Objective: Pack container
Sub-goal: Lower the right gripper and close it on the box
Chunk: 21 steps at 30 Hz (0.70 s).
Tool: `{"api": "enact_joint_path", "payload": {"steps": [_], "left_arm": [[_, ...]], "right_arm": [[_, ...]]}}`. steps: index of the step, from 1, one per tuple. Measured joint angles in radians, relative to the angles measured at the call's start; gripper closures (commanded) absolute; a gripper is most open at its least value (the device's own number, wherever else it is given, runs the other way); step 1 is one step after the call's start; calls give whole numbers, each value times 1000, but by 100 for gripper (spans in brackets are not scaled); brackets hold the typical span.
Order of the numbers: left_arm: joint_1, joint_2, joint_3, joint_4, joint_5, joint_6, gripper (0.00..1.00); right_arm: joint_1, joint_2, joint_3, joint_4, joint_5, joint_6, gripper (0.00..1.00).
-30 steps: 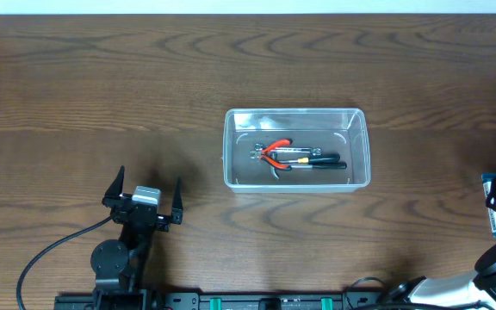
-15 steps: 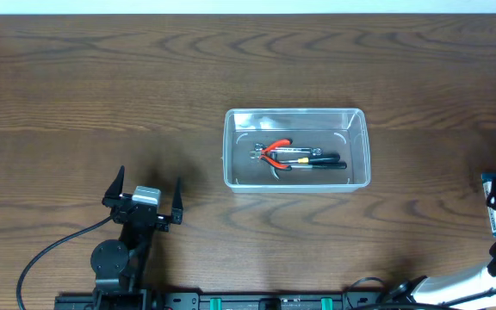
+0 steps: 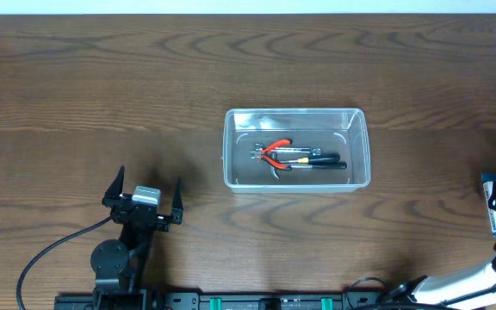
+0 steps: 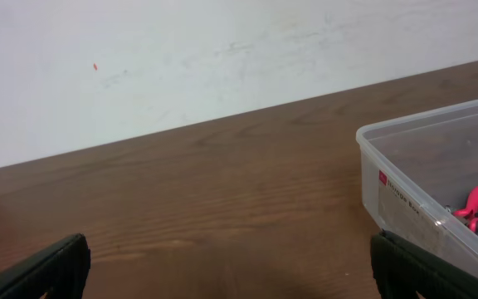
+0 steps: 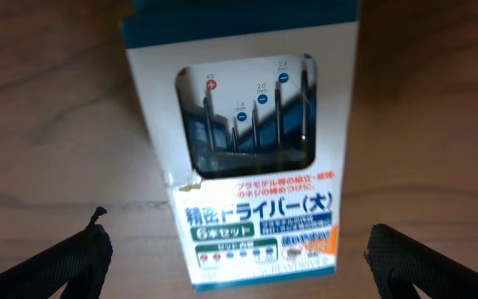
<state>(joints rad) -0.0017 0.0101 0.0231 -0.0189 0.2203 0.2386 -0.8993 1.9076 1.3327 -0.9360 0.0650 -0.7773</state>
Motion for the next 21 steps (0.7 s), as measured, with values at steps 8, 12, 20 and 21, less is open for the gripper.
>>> {"api": "enact_joint_path", "payload": {"steps": [8, 12, 20, 21], "left_arm": [[0, 0, 0, 0, 0, 0, 2], [0, 0, 0, 0, 0, 0, 2], [0, 0, 0, 0, 0, 0, 2], [0, 0, 0, 0, 0, 0, 2]], "right_arm": [[0, 37, 0, 22, 2, -6, 1], [0, 64, 0, 26, -4, -11, 1], [-1, 94, 0, 51, -6, -18, 1], [-1, 94, 0, 53, -6, -18, 1]]}}
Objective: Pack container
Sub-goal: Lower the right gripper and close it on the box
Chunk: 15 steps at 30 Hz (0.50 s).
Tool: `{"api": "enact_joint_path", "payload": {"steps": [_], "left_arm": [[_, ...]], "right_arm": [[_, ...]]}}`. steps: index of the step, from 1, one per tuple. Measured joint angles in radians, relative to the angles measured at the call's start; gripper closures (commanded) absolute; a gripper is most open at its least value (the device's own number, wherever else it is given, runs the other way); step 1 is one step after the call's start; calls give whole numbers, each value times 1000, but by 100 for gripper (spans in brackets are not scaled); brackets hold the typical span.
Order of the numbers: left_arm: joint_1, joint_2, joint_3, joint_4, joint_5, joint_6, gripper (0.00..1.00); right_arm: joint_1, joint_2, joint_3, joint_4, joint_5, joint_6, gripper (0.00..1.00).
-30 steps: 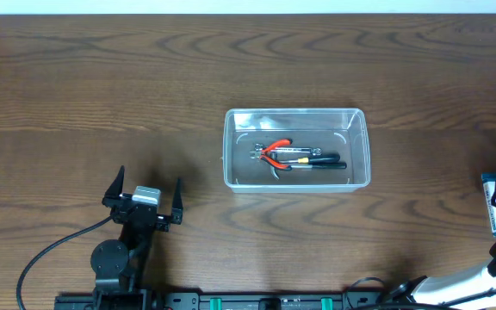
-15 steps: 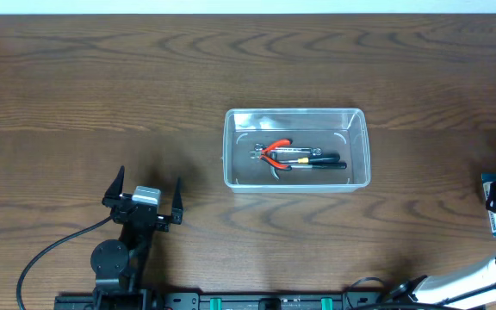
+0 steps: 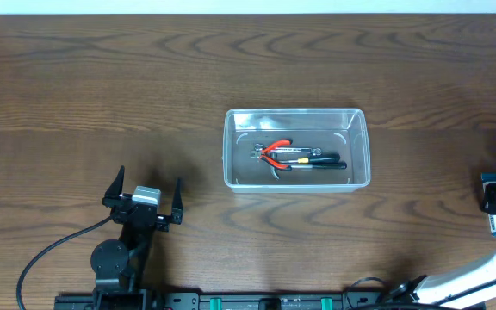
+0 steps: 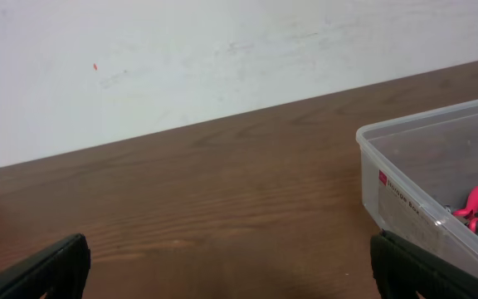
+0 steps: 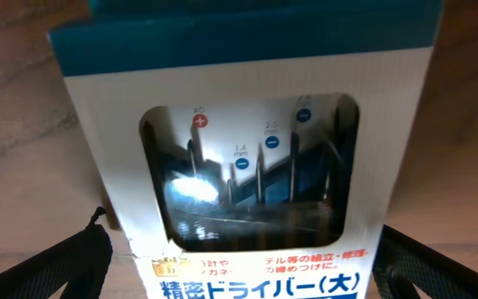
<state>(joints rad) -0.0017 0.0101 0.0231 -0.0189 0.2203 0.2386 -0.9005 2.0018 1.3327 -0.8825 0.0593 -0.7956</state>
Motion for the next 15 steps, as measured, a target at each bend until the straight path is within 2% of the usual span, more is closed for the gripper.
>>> {"api": "enact_joint_path", "payload": {"steps": [15], "left_arm": [[0, 0, 0, 0, 0, 0, 2]], "right_arm": [[-1, 0, 0, 8, 0, -7, 1]]}}
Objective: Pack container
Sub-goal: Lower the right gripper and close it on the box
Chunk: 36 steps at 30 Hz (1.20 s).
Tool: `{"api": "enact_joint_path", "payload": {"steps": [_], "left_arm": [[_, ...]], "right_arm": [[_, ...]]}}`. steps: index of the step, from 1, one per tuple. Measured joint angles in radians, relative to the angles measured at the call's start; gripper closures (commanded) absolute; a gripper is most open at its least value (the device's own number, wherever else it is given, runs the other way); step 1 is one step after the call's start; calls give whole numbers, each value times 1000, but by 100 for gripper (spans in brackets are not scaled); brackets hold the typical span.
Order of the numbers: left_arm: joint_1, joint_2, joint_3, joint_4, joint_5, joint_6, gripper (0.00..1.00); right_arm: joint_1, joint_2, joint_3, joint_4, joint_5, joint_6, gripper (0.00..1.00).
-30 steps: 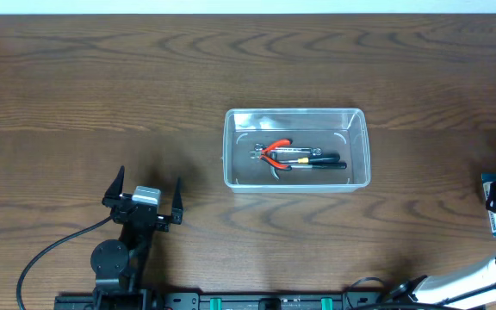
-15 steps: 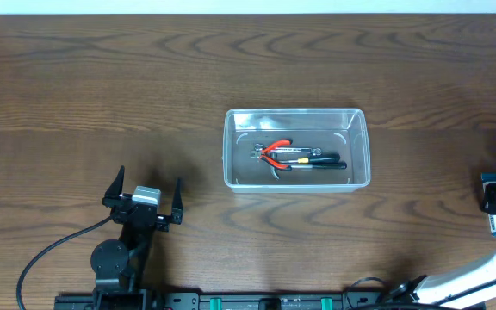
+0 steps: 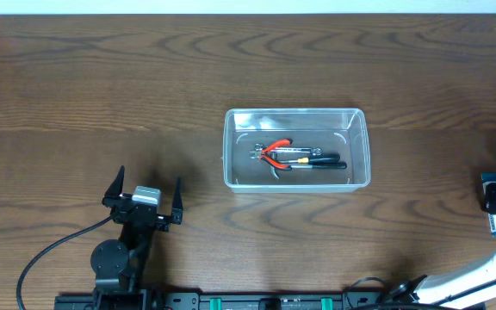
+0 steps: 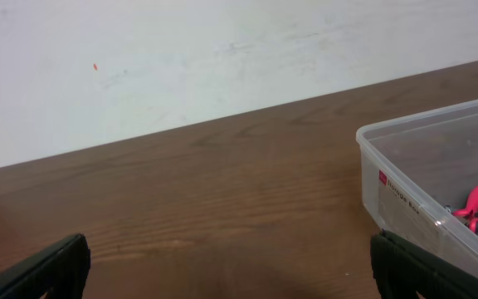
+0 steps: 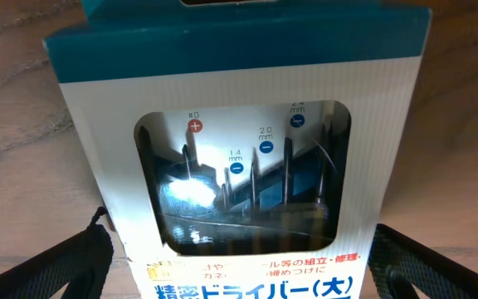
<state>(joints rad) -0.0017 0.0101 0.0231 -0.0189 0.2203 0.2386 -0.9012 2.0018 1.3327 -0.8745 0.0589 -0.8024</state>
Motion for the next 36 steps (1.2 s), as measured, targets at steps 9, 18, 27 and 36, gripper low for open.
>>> {"api": "enact_joint_path", "payload": {"steps": [9, 18, 27, 36], "left_arm": [[0, 0, 0, 0, 0, 0, 2], [0, 0, 0, 0, 0, 0, 2], [0, 0, 0, 0, 0, 0, 2], [0, 0, 0, 0, 0, 0, 2]], "right_arm": [[-6, 0, 0, -4, -8, 0, 1], [-8, 0, 0, -4, -12, 0, 1], [-14, 0, 0, -3, -15, -5, 10], [-16, 0, 0, -3, -16, -19, 43]]}}
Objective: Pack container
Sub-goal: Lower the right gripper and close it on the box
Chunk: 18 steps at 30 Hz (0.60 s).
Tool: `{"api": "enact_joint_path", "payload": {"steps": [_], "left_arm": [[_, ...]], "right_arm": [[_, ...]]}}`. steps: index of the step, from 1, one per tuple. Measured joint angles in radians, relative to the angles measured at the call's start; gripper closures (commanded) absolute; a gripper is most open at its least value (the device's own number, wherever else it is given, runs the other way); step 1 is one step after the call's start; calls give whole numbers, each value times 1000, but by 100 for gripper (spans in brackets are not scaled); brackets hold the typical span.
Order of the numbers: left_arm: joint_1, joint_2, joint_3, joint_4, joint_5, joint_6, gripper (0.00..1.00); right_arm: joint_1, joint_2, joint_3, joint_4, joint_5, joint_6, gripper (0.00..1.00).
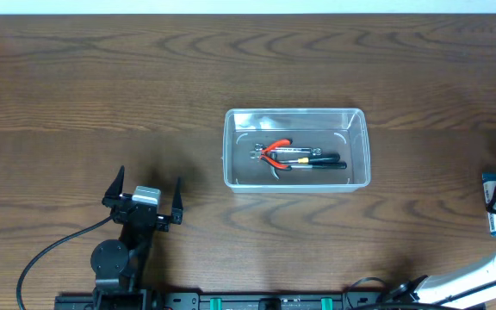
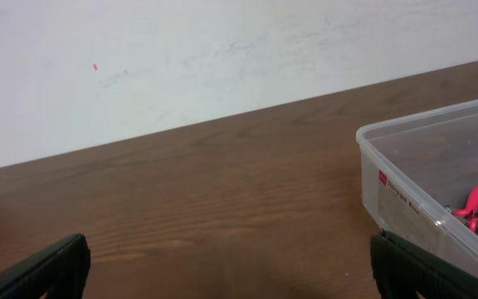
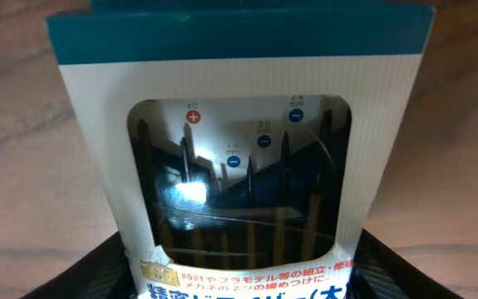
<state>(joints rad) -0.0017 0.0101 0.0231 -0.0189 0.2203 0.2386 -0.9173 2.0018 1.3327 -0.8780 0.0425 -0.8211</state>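
A white and teal box of precision screwdrivers (image 3: 237,166) lies at the table's far right edge. My right gripper (image 3: 241,270) is shut on it, with a dark finger pressed against each side of the box. A clear plastic container (image 1: 296,148) stands mid-table and holds red-handled pliers (image 1: 275,151) and other small tools. In the left wrist view the container's corner (image 2: 405,195) shows at the right. My left gripper (image 1: 145,200) rests open near the front left, with nothing between its fingertips (image 2: 52,266).
The brown wooden table (image 1: 102,86) runs in all directions around the container. A white wall (image 2: 222,50) stands beyond the table's far edge in the left wrist view. A black cable (image 1: 50,254) curls from the left arm's base at the front edge.
My right gripper's fingers stood wide apart on either side of the screwdriver box; now they press against its sides. The left arm and the container are unchanged.
At first my right gripper hung open above the screwdriver box, which showed nearly whole. It then sat closer, with the box filling the view between open fingers. Now the fingers are shut on the box. The left arm stayed still throughout.
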Motion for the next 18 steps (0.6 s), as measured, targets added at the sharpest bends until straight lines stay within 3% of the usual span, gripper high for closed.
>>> {"api": "enact_joint_path", "payload": {"steps": [8, 13, 18], "left_arm": [[0, 0, 0, 0, 0, 0, 2], [0, 0, 0, 0, 0, 0, 2], [0, 0, 0, 0, 0, 0, 2]], "right_arm": [[0, 0, 0, 0, 0, 4, 43], [0, 0, 0, 0, 0, 5, 49], [0, 0, 0, 0, -1, 15, 48]]}}
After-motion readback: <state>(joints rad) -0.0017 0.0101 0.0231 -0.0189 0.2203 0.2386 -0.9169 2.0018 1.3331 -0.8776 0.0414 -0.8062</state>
